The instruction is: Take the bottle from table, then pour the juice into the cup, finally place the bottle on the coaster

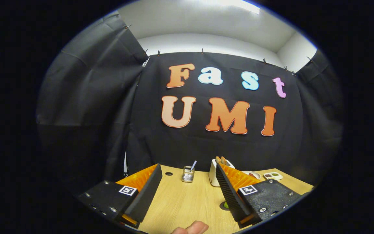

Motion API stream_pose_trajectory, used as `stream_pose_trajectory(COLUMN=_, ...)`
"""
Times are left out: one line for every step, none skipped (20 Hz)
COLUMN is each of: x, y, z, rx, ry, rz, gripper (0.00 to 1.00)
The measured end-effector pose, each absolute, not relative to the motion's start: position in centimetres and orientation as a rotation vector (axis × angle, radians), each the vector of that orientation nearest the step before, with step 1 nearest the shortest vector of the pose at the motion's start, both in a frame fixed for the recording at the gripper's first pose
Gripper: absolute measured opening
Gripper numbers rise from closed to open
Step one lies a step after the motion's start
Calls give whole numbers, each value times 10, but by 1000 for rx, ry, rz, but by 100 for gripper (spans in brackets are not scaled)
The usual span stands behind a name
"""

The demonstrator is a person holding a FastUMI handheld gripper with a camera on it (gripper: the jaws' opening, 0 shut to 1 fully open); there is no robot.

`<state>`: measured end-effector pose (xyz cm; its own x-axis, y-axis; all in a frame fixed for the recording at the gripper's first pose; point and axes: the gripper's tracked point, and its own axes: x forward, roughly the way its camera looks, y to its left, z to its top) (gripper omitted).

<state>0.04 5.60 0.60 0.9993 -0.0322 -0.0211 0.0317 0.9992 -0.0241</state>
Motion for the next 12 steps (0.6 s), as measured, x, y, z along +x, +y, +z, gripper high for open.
stream_pose_trajectory(x=-4, y=55, z=8, rx=-13, ry=22, rz=-32, gripper=99)
stream_pose_trajectory(x=-8, y=51, z=12, rx=-8, ry=15, rz=-33, gripper=98)
stream_pose_trajectory(x=-11, y=49, z=16, rx=-5, ry=7, rz=-35, gripper=98)
stream_pose_trajectory(x=-13, y=43, z=18, rx=-8, ry=2, rz=-40, gripper=98)
stream_pose_trajectory(x=-17, y=37, z=19, rx=-22, ry=3, rz=-51, gripper=98)
stream_pose_trajectory(x=-20, y=30, z=19, rx=-37, ry=3, rz=-67, gripper=98)
stream_pose_trajectory(x=-22, y=24, z=18, rx=-43, ry=6, rz=-81, gripper=98)
stream_pose_trajectory(x=-22, y=20, z=16, rx=-45, ry=6, rz=-87, gripper=99)
stream_pose_trajectory(x=-23, y=15, z=14, rx=-36, ry=10, rz=-94, gripper=98)
stream_pose_trajectory(x=-25, y=10, z=11, rx=-23, ry=14, rz=-102, gripper=98)
stream_pose_trajectory(x=-26, y=7, z=9, rx=-17, ry=15, rz=-109, gripper=98)
stream_pose_trajectory(x=-28, y=4, z=8, rx=-28, ry=20, rz=-118, gripper=98)
